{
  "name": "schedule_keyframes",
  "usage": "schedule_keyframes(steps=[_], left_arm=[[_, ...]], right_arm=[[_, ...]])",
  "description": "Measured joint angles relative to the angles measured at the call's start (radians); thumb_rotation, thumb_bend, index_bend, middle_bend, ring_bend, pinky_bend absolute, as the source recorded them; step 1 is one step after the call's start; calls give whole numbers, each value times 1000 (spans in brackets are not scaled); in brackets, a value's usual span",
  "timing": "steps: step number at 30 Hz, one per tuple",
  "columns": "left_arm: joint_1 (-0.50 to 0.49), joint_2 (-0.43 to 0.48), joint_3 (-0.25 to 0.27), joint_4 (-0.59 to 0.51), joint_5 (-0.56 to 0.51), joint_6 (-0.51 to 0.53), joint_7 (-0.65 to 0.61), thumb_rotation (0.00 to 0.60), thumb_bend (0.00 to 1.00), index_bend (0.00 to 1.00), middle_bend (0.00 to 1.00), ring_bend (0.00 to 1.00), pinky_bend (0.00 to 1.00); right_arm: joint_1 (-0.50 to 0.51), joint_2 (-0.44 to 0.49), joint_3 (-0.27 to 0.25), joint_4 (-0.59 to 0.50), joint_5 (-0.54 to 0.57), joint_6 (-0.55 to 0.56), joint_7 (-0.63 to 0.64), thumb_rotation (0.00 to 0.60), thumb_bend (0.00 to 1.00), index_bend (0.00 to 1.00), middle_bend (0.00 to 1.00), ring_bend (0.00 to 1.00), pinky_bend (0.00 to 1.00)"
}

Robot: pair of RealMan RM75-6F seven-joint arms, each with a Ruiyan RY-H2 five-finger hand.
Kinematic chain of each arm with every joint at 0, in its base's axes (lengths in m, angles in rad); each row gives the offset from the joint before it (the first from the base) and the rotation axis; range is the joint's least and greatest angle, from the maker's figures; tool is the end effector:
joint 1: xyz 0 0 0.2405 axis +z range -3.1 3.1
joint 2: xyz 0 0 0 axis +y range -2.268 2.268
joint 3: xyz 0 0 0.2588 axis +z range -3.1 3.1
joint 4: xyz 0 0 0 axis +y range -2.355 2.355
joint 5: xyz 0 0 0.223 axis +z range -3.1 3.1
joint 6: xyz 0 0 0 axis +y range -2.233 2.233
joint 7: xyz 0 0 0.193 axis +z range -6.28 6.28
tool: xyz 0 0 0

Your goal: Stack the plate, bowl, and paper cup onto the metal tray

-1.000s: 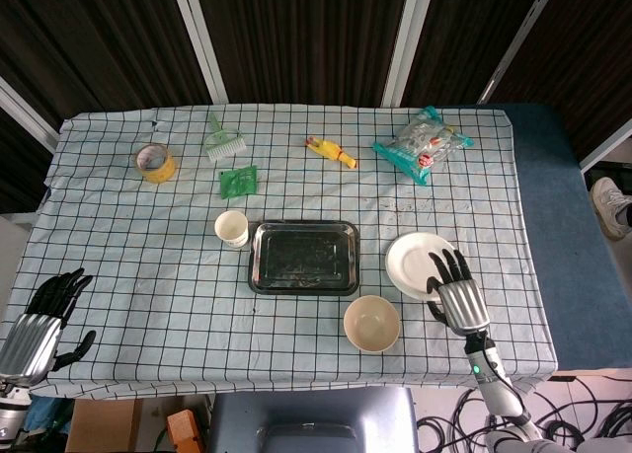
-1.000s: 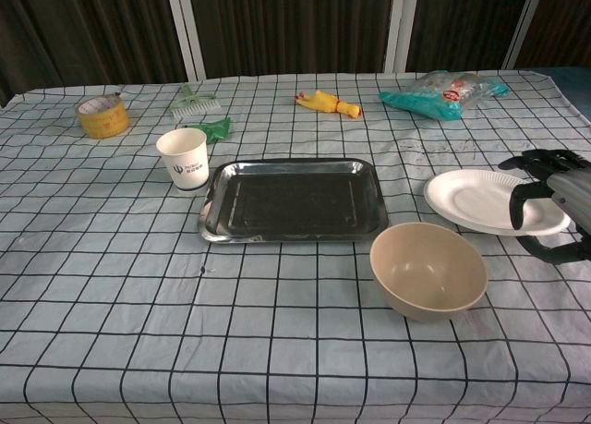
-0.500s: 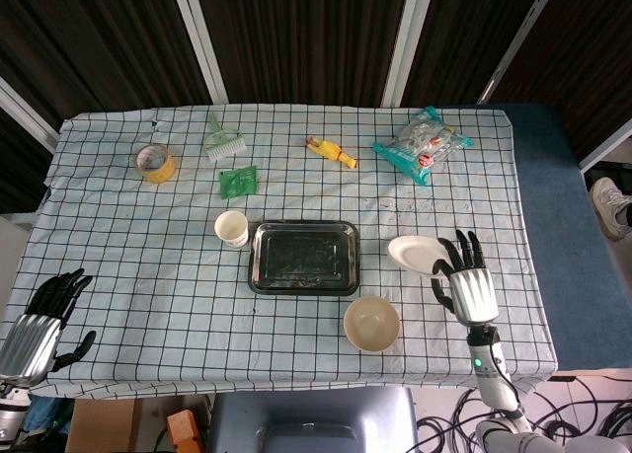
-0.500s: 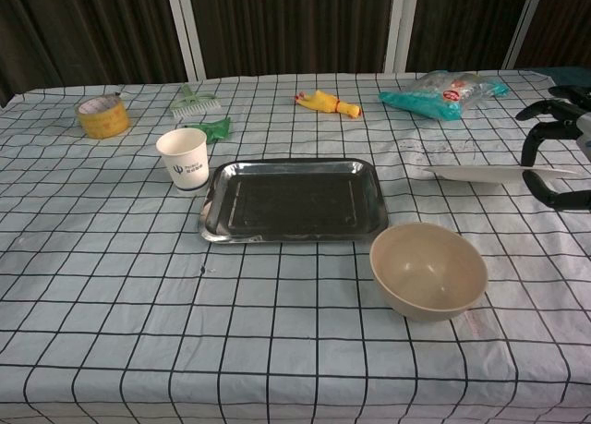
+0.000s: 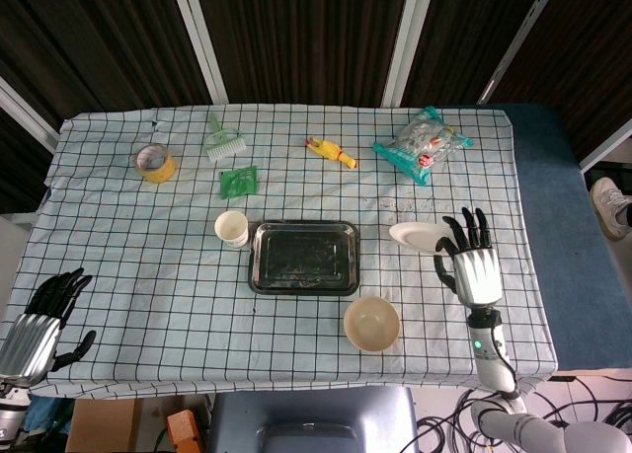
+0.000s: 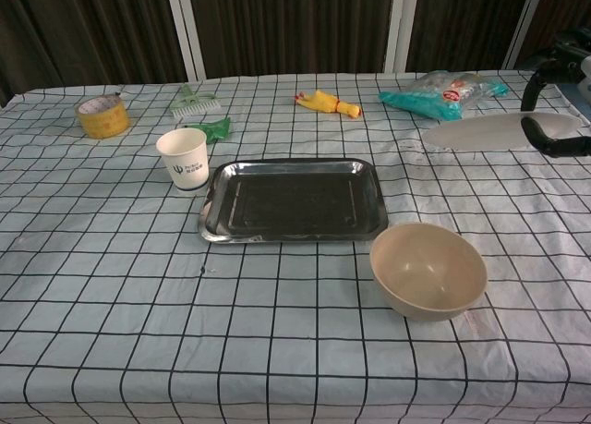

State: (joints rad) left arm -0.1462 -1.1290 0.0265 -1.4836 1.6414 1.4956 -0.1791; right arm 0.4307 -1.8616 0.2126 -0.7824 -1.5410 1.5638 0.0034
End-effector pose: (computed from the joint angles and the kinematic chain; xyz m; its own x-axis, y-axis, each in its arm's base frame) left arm -0.3135 0.2338 0.1347 0.3579 0.0611 0.9318 0.9207 -0.1898 -0.3412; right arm -0.2464 -0.3565 0.0142 0.3751 0.3292 0.8666 -0.8682 -0.2028 0.4528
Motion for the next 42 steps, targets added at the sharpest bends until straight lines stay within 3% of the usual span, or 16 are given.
schedule_keyframes(steps=[8, 15, 24, 42], left_arm=[[-3, -2, -1, -1, -5, -9, 7, 600, 364, 0, 16, 0, 73], [-5, -2, -2, 1, -9, -14, 1, 600, 364, 0, 15, 0, 73], [-6, -1, -2, 4, -8, -13, -2, 600, 364, 0, 15, 0, 73], [-6, -2, 0, 5, -4, -12, -1, 600, 364, 0, 14, 0, 73]], right_arm=[[110, -5, 23, -17, -22, -39, -85, 600, 450, 881, 228, 53, 0], [227, -65, 31, -6, -52, -86, -184, 600, 450, 881, 227, 57, 0], [333, -173, 31, 96, -63, -147, -240, 600, 450, 881, 227, 60, 0], [416, -345, -46, 320, -95, -166, -231, 600, 443, 870, 227, 60, 0]])
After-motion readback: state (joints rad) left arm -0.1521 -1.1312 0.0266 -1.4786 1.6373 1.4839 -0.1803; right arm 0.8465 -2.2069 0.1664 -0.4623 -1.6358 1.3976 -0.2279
